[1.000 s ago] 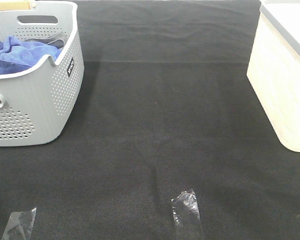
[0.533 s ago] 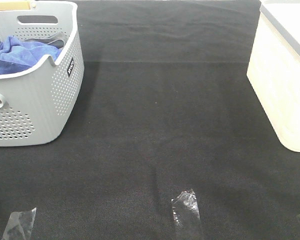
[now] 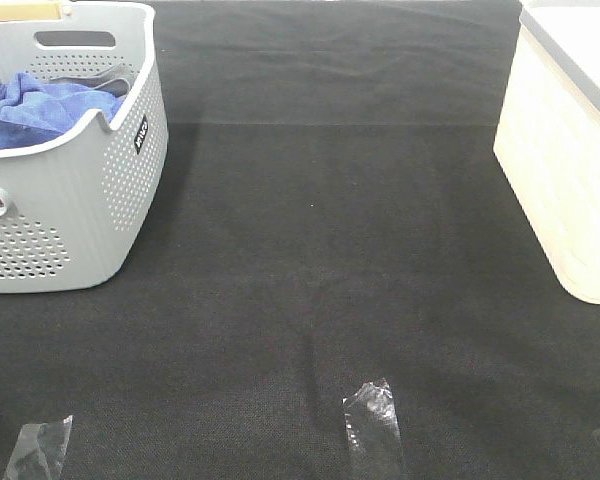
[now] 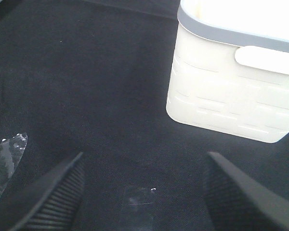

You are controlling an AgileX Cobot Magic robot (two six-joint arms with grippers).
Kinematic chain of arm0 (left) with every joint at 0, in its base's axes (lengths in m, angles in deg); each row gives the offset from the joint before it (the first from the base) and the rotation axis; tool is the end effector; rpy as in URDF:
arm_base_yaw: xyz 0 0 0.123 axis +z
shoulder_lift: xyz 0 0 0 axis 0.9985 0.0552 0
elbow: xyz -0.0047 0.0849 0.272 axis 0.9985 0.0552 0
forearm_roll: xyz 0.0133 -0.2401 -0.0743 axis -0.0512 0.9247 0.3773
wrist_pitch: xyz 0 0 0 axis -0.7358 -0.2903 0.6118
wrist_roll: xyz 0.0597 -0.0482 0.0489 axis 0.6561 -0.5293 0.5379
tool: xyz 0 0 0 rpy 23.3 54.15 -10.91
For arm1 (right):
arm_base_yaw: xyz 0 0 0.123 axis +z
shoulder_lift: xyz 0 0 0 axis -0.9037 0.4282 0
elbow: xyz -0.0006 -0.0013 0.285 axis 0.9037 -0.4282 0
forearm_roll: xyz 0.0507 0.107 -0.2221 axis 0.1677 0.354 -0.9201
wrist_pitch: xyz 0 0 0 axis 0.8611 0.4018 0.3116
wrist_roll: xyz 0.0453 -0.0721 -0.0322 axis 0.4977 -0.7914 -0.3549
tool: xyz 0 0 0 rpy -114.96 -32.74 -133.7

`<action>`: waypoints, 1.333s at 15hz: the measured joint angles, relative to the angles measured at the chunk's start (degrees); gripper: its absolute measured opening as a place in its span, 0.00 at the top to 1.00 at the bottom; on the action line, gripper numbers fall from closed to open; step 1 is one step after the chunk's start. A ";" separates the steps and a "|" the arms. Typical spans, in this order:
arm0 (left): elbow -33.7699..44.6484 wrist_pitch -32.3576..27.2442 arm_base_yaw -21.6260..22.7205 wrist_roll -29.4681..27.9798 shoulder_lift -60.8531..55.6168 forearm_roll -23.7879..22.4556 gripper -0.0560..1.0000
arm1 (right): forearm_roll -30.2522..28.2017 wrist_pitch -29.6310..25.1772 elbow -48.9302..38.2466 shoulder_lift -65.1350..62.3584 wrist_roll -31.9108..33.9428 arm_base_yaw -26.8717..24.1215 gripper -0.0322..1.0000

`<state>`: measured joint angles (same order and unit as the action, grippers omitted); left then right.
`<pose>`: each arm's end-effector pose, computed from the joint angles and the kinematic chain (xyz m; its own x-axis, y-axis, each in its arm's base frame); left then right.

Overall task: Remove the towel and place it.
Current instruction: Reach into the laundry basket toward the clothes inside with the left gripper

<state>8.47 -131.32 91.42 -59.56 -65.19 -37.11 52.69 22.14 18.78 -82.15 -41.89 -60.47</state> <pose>-0.0060 -0.0063 0.2813 -0.4273 -0.0203 -0.9039 -0.0162 0.9998 -0.0148 -0.0054 -0.0004 0.2783 -0.4320 -0.1486 -0.8896 -0.1241 0.9867 -0.1046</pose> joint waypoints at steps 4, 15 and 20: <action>0.00 0.00 0.00 0.00 0.00 0.00 0.03 | 0.00 0.00 0.00 0.00 0.00 0.00 0.29; 0.00 0.00 0.00 0.00 0.00 0.00 0.03 | 0.00 0.00 0.00 0.00 0.00 0.00 0.29; -8.31 -1.72 0.00 3.21 5.90 1.66 0.03 | 0.00 0.00 0.00 0.00 0.00 0.00 0.29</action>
<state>0.16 -133.04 91.42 -56.35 -59.29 -35.45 52.69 22.14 18.78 -82.15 -41.89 -60.47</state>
